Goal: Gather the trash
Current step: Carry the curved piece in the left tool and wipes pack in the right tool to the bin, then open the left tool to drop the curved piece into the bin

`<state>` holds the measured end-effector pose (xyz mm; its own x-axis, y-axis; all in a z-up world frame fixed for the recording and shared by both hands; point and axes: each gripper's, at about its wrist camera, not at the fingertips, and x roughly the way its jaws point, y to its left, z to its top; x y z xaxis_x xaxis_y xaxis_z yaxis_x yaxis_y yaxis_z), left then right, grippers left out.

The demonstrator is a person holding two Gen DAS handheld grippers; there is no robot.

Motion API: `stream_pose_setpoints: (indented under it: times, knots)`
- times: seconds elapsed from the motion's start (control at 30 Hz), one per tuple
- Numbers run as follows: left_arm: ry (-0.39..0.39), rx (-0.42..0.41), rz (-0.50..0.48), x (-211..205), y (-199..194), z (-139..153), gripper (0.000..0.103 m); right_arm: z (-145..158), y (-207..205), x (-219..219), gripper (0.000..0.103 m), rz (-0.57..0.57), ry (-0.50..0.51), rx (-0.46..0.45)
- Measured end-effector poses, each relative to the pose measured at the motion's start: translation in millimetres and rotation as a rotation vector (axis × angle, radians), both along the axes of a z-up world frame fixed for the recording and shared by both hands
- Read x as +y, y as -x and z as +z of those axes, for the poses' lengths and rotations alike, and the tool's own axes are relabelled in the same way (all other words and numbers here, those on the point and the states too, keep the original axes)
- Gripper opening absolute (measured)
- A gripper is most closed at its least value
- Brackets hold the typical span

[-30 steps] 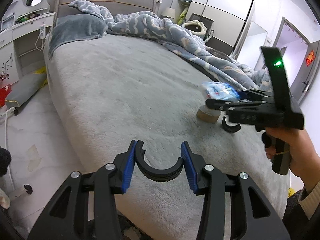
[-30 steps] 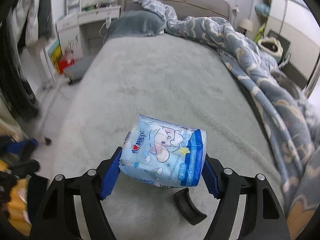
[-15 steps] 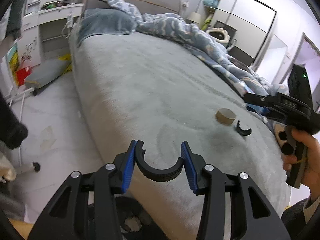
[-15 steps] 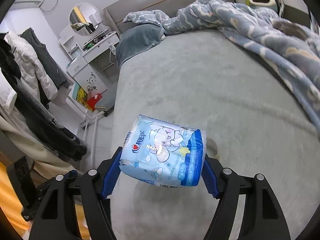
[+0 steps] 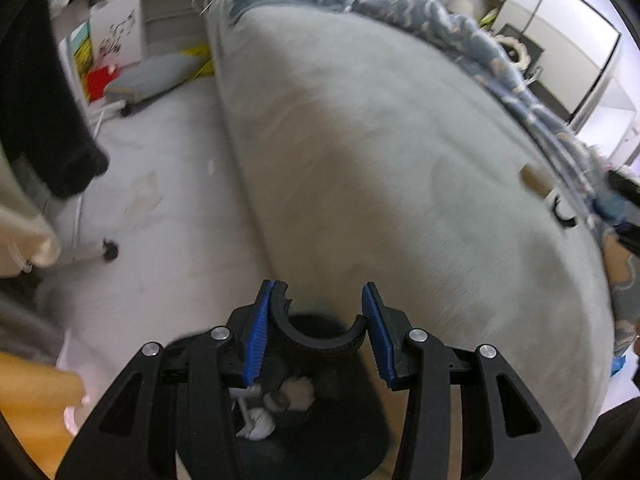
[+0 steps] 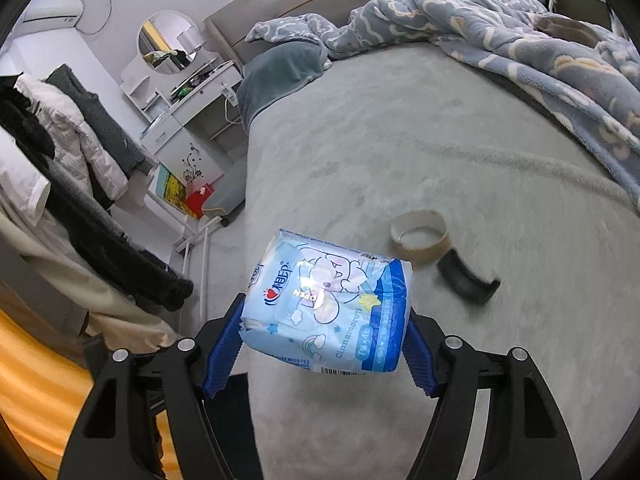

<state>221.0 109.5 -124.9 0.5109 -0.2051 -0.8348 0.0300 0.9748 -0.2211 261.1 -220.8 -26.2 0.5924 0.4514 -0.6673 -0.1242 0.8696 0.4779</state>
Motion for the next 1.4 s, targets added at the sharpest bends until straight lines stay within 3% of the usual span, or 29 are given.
stream_pose_setpoints:
  times: [0.43,0.8,1.03,1.4]
  knots:
    - [-0.034,0.198,0.057,30.7,43.2,-51.9,0.048,-9.8,54.9,90.8,0.072,0.200,0.141,0.004]
    - [-0.035,0.334,0.055,50.6,63.9,-82.3,0.053,-24.8,71.3,159.1,0.072,0.361,0.221,0.016]
    - [-0.032,0.361,0.048,61.9,72.1,-86.0,0.074,-36.7,72.7,187.5,0.072,0.420,0.250,0.031]
    - [-0.004,0.291,0.133,111.3,89.8,-73.2,0.073,-75.6,69.5,228.5,0.072,0.489,0.350,0.088]
